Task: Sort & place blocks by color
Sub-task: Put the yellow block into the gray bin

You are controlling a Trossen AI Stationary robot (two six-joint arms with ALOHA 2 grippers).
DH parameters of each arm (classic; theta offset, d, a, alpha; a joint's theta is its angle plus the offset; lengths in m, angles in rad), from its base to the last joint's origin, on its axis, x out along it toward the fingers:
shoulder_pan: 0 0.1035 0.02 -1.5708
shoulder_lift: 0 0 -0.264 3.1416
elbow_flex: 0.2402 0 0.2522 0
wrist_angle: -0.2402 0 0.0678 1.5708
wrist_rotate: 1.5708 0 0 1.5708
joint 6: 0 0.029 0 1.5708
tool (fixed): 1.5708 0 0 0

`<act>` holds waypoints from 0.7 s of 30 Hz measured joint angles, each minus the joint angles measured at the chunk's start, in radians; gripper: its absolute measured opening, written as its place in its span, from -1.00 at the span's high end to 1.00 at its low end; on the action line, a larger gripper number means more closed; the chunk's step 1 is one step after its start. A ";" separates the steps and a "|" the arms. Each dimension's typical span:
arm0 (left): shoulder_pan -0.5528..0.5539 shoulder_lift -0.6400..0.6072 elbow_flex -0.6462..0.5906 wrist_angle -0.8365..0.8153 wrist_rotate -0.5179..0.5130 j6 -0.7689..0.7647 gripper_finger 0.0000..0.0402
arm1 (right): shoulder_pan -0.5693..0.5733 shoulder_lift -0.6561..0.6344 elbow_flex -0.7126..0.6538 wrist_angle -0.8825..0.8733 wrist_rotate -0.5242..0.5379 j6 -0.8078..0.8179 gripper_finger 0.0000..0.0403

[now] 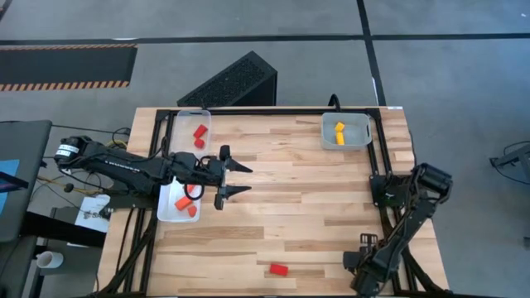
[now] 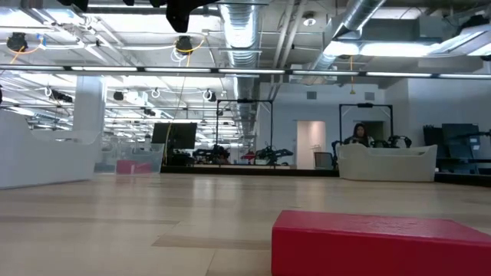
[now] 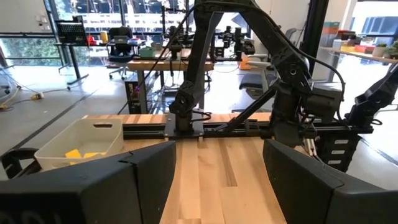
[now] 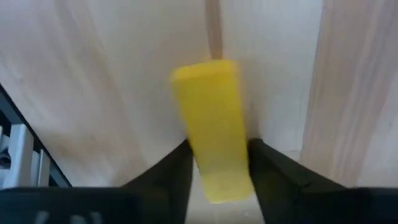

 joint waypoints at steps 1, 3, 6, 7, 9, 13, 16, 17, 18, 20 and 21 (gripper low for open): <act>0.000 0.000 0.000 0.000 0.000 0.002 -0.14 | -0.007 0.000 0.000 -0.001 -0.001 0.000 0.26; 0.000 0.000 0.000 0.000 0.000 0.003 -0.14 | -0.023 0.000 0.000 -0.003 -0.009 0.005 0.41; 0.000 0.000 0.000 0.000 -0.007 0.003 -0.14 | -0.048 -0.001 0.000 -0.004 -0.016 0.006 0.54; 0.000 0.000 0.000 0.000 -0.012 0.003 -0.14 | -0.056 -0.006 0.000 -0.003 -0.015 0.006 0.54; 0.000 0.000 0.000 0.001 -0.013 0.003 -0.14 | -0.072 -0.019 -0.001 -0.002 0.011 0.006 0.54; 0.000 0.000 0.000 0.003 -0.014 0.005 -0.14 | -0.111 -0.071 -0.005 0.011 0.275 -0.011 0.47; 0.000 0.000 0.000 0.015 -0.015 0.007 -0.14 | -0.170 -0.130 -0.006 0.054 0.551 -0.043 0.42; 0.000 0.000 0.000 0.019 -0.019 0.007 -0.14 | -0.195 -0.149 -0.007 0.084 0.605 -0.070 0.43; 0.000 0.000 0.000 0.021 -0.023 0.007 -0.14 | -0.223 -0.170 -0.013 0.130 0.639 -0.112 0.44; 0.000 0.000 0.000 0.024 -0.024 0.004 -0.14 | -0.286 -0.207 -0.030 0.231 0.667 -0.212 0.47; 0.000 0.000 0.000 0.023 -0.026 -0.001 -0.14 | -0.318 -0.227 -0.041 0.271 0.675 -0.260 0.48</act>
